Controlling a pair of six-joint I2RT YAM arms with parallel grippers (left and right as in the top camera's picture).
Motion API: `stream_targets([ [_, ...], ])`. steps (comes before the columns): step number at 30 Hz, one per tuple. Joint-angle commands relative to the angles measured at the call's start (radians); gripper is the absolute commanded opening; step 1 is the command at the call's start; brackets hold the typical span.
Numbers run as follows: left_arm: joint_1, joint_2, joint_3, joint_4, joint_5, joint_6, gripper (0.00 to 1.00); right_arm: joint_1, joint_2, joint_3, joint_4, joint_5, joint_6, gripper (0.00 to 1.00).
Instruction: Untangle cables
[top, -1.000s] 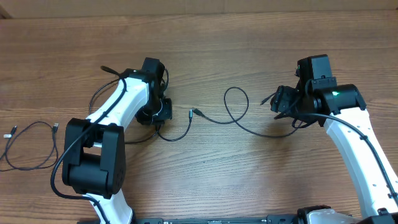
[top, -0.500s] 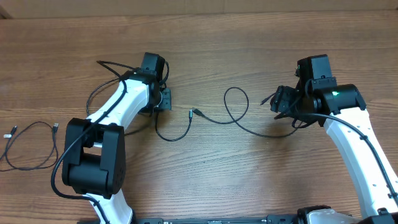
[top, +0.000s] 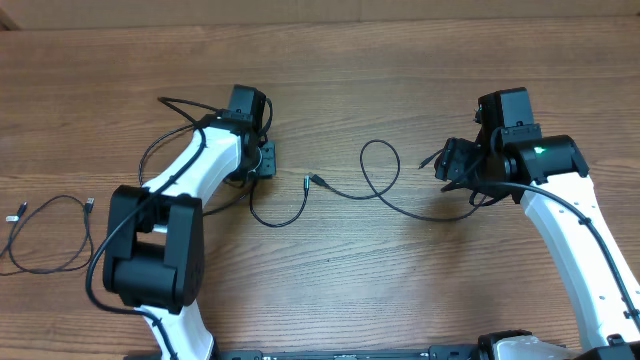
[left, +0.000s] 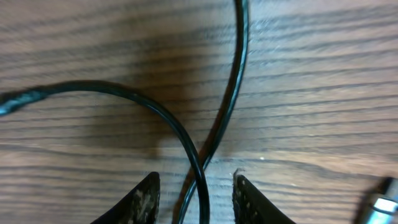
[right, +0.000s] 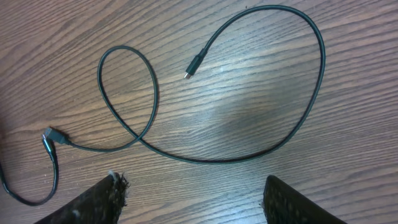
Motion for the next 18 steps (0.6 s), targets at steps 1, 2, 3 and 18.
stream_targets([
  [1, -0.001, 0.066, -0.008, 0.000, 0.033, 0.020, 0.39, -0.002, -0.001, 0.017, 0.003, -0.003, 0.000, 0.69],
  [2, -0.001, 0.071, -0.008, 0.000, 0.038, 0.020, 0.39, -0.002, -0.001, 0.017, 0.003, -0.002, 0.000, 0.69],
  [3, -0.002, 0.081, -0.008, 0.000, 0.049, 0.020, 0.39, -0.002, -0.001, 0.017, 0.003, -0.003, 0.000, 0.69],
  [18, 0.004, 0.022, 0.048, -0.077, 0.100, 0.020, 0.04, -0.002, -0.001, 0.017, 0.002, -0.002, 0.000, 0.69],
])
